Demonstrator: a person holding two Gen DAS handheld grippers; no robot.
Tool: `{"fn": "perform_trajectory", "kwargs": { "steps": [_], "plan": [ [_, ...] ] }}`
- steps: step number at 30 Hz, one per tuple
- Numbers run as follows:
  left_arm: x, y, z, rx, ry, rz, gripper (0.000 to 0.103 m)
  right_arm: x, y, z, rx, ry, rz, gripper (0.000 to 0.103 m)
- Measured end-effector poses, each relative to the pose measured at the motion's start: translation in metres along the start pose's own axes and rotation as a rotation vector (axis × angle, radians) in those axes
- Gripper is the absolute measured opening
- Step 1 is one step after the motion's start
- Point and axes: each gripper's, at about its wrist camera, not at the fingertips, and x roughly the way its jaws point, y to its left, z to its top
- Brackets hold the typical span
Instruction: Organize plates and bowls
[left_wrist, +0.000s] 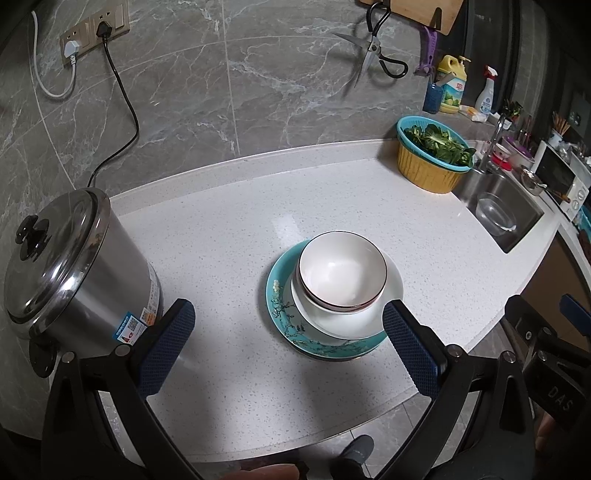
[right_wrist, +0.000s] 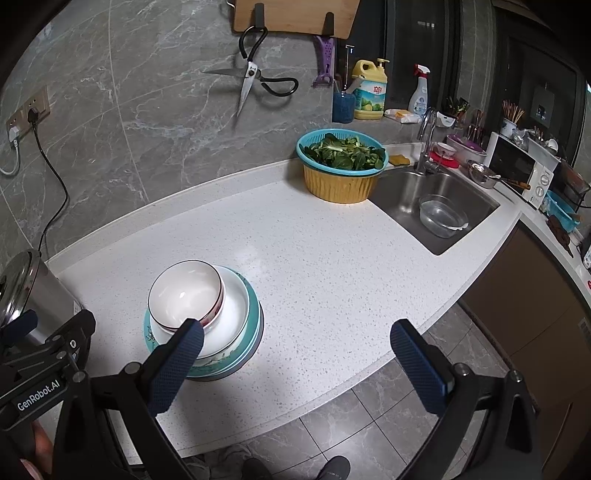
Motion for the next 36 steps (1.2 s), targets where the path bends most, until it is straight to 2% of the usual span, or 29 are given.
{"fn": "perform_trajectory", "kwargs": {
  "steps": [36],
  "plan": [
    [-0.0007, -0.0021, -0.0015, 0.006, 0.001, -0.001, 0.103, 0.0007, -0.0007, 0.0006, -0.001, 0.001, 0.003, 0.103]
  ]
}}
